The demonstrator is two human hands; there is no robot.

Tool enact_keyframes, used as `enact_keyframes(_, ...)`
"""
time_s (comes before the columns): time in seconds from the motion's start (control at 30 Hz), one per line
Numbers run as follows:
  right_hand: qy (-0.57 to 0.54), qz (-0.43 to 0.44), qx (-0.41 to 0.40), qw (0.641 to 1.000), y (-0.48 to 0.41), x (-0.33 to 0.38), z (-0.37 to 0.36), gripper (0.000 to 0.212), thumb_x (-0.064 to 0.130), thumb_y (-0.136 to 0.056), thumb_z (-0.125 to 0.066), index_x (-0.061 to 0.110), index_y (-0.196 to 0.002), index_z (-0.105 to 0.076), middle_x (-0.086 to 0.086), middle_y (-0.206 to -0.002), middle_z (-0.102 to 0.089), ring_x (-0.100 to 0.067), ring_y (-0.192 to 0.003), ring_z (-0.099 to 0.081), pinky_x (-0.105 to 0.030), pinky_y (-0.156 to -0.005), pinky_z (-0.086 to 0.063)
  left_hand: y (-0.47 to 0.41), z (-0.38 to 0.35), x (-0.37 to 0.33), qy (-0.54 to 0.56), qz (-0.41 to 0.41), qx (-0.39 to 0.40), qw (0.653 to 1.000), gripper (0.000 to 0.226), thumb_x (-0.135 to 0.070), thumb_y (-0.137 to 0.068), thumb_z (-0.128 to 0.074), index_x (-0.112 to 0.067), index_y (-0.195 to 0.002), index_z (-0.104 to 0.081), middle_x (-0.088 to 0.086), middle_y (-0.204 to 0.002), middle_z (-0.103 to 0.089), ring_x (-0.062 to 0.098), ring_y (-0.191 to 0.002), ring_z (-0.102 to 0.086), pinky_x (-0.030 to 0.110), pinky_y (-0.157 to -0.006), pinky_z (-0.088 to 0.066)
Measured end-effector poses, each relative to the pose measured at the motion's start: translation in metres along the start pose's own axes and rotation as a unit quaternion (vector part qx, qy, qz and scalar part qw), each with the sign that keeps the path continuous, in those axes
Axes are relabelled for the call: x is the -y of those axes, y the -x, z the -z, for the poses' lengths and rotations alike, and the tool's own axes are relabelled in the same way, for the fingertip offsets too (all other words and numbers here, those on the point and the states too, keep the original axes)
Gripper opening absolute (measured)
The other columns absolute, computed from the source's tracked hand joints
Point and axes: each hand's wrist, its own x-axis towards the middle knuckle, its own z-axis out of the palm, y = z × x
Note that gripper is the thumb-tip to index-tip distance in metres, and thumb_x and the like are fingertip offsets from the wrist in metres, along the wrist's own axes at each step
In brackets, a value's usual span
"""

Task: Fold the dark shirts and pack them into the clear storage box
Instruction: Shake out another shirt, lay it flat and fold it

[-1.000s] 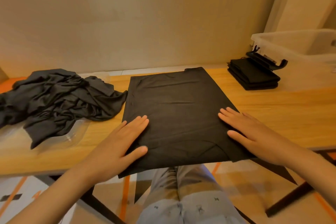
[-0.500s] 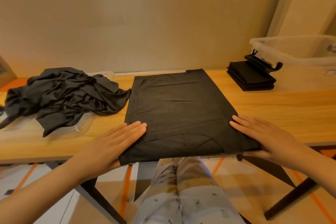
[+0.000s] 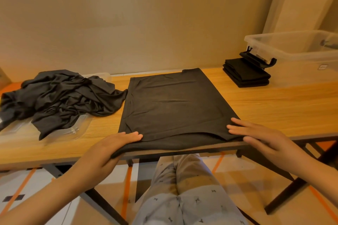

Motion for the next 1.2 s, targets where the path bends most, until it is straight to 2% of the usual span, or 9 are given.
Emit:
enact_keyframes(0.13,0.115,0.009,0.081,0.990,-0.002,-0.002,0.004,0.078,0.078,-0.074,-0.051,0.061,-0.142,-0.016,0.039,-0.151,-0.006,0.007,-0.144,-0.004,-0.022,-0.117,-0.004,-0.002,0.006,-0.007,0.047,0.019,0.008,0.999,0.045,-0.044,-0.091,-0.040,-0.053,-0.135,-0.042,-0.030,-0.135,-0.049,-0.003,-0.131,-0.042,0.023,-0.108,-0.037)
enact_keyframes(0.23,0.297,0.024,0.138,0.944,-0.003,-0.014,0.000,0.109,0.064,-0.072,-0.065,0.050,-0.145,0.015,0.029,-0.152,0.024,0.002,-0.142,0.019,-0.021,-0.114,0.019,-0.003,0.007,-0.008,-0.087,-0.064,0.020,0.994,0.053,-0.050,-0.096,-0.037,-0.042,-0.147,-0.029,-0.022,-0.149,-0.036,0.003,-0.138,-0.035,0.024,-0.111,-0.031)
enact_keyframes(0.3,0.337,0.017,0.118,0.934,-0.004,-0.022,0.000,0.122,0.053,-0.066,-0.078,0.040,-0.151,0.008,0.018,-0.158,0.017,-0.004,-0.145,0.015,-0.027,-0.116,0.015,-0.006,0.004,-0.004,-0.205,-0.132,0.039,0.969,0.061,-0.052,-0.098,-0.033,-0.028,-0.153,-0.021,-0.010,-0.159,-0.022,0.009,-0.145,-0.022,0.026,-0.117,-0.019)
enact_keyframes(0.43,0.357,0.021,0.111,0.927,-0.009,-0.031,0.006,0.122,0.039,-0.059,-0.087,0.032,-0.154,-0.010,0.002,-0.159,-0.017,-0.010,-0.148,0.004,-0.031,-0.117,0.001,-0.012,0.005,0.008,-0.286,-0.115,0.094,0.946,0.105,-0.023,-0.068,-0.080,-0.016,-0.154,-0.020,0.001,-0.162,-0.013,0.017,-0.148,-0.013,0.031,-0.119,-0.010)
enact_keyframes(0.6,0.361,0.059,0.099,0.925,-0.009,-0.035,0.006,0.107,0.032,-0.069,-0.081,0.034,-0.153,-0.015,0.004,-0.156,-0.026,-0.011,-0.147,-0.007,-0.029,-0.116,-0.005,-0.016,0.017,0.009,-0.285,-0.099,0.110,0.947,0.065,-0.055,-0.100,-0.015,-0.019,-0.155,-0.016,0.000,-0.162,-0.013,0.016,-0.148,-0.014,0.029,-0.119,-0.009)
enact_keyframes(0.9,0.145,0.074,0.046,0.986,-0.015,-0.014,-0.002,0.059,0.039,-0.093,-0.050,0.050,-0.145,-0.025,0.028,-0.151,-0.027,0.001,-0.144,-0.017,-0.020,-0.115,-0.019,-0.012,0.007,0.006,-0.218,-0.125,0.086,0.964,0.052,-0.040,-0.104,-0.014,-0.022,-0.148,-0.036,-0.010,-0.158,-0.026,0.009,-0.145,-0.024,0.025,-0.119,-0.015)
enact_keyframes(1.07,-0.098,-0.064,-0.020,0.993,-0.016,0.012,0.008,0.061,0.015,-0.090,-0.057,0.075,-0.099,-0.053,0.051,-0.112,-0.050,0.028,-0.115,-0.037,0.000,-0.093,-0.030,-0.008,0.003,0.032,-0.038,0.041,0.103,0.993,0.042,-0.035,-0.089,-0.046,-0.060,-0.121,-0.054,-0.046,-0.127,-0.046,-0.006,-0.131,-0.040,0.014,-0.112,-0.025)
enact_keyframes(1.17,-0.188,-0.108,-0.043,0.975,-0.022,0.023,0.015,0.011,0.063,-0.077,-0.060,0.061,-0.086,-0.067,0.023,-0.095,-0.069,0.009,-0.092,-0.060,-0.005,-0.074,-0.043,-0.013,0.014,-0.003,0.145,0.083,0.018,0.986,0.040,-0.023,-0.088,-0.042,-0.045,-0.113,-0.065,-0.021,-0.115,-0.064,-0.002,-0.113,-0.055,0.014,-0.094,-0.042)
enact_keyframes(1.2,-0.195,-0.106,-0.056,0.973,-0.025,0.026,0.017,0.026,0.072,-0.072,-0.058,0.054,-0.086,-0.071,0.017,-0.092,-0.070,0.003,-0.087,-0.061,-0.007,-0.071,-0.045,-0.013,0.019,-0.010,0.169,0.081,0.005,0.982,0.034,-0.026,-0.091,-0.043,-0.046,-0.109,-0.064,-0.015,-0.109,-0.066,0.003,-0.108,-0.059,0.017,-0.089,-0.045)
